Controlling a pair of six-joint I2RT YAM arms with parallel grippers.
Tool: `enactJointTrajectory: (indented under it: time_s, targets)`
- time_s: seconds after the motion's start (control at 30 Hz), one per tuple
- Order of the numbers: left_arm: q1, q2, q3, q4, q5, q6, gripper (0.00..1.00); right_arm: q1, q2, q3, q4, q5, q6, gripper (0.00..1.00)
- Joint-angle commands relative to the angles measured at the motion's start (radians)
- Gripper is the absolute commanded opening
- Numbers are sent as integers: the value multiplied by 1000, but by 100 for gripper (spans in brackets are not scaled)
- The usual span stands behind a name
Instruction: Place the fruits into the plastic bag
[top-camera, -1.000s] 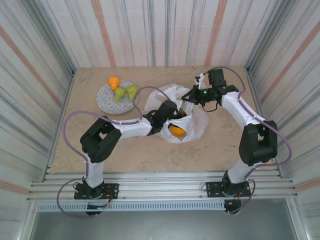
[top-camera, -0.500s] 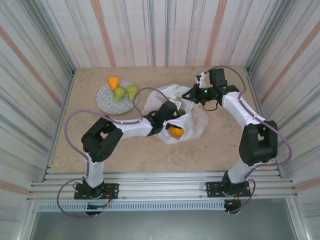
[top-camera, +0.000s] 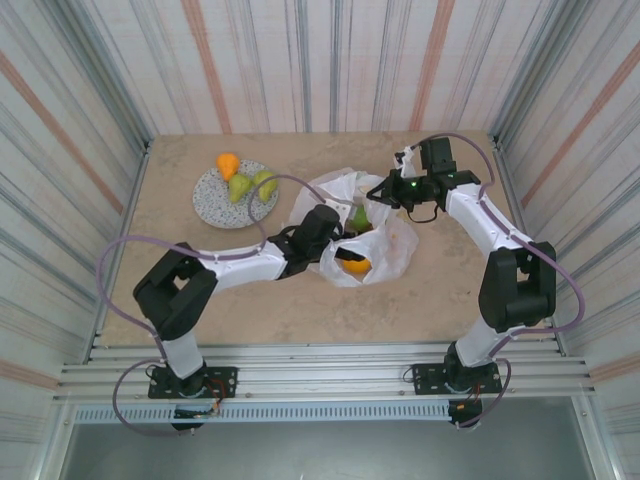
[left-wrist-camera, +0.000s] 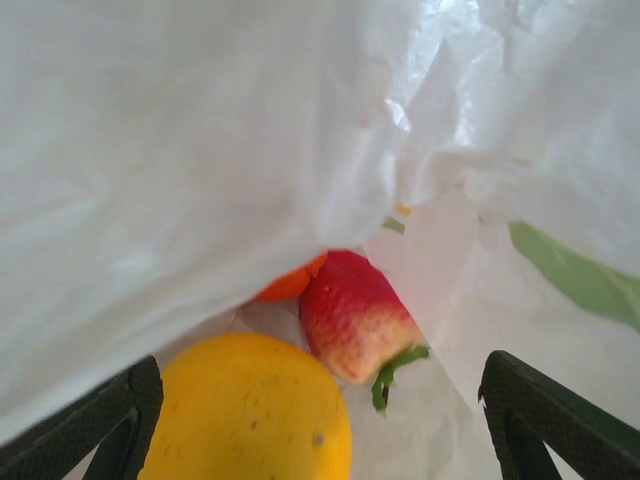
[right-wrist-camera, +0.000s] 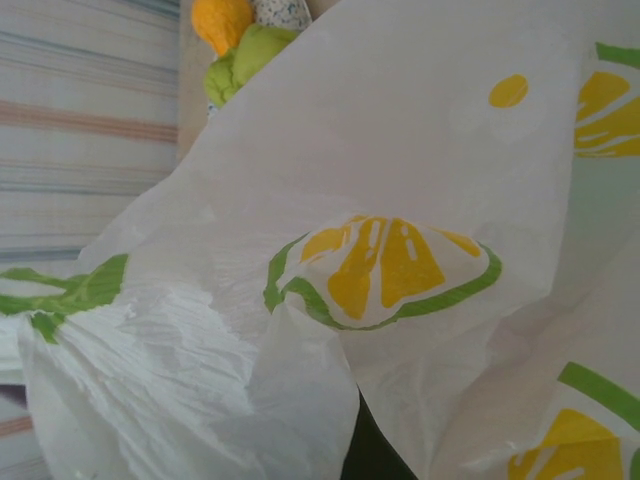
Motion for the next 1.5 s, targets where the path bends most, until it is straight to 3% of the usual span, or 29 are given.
enactJointTrajectory:
  time_s: [0.0,0.33,0.87,1.03,1.17,1.37,1.47]
  targets:
    - [12,-92,-72,6,-6,44,86,-16,-40,-18,-38,21,-41,0]
    - [45,-315,-265,30,7,92,85,-19,-29,-20,-36,22,-48,0]
    - [165,-604,-231,-135,22,230,88,-19,-31,-28,-35,34,-58,0]
    - [274,-663,-196,-210,-23,228,90,-19,-24,-24,-32,33,-60,0]
    - [423,-645,-120,-313,-80,186,94,-19,-20,-25,-26,33,-60,0]
    - [691,-456,12,-422,-36,58,97,-15,-5,-23,-6,19,-52,0]
    - [755,-311,102,-463,-35,65,98,-13,5,-7,-7,9,-51,0]
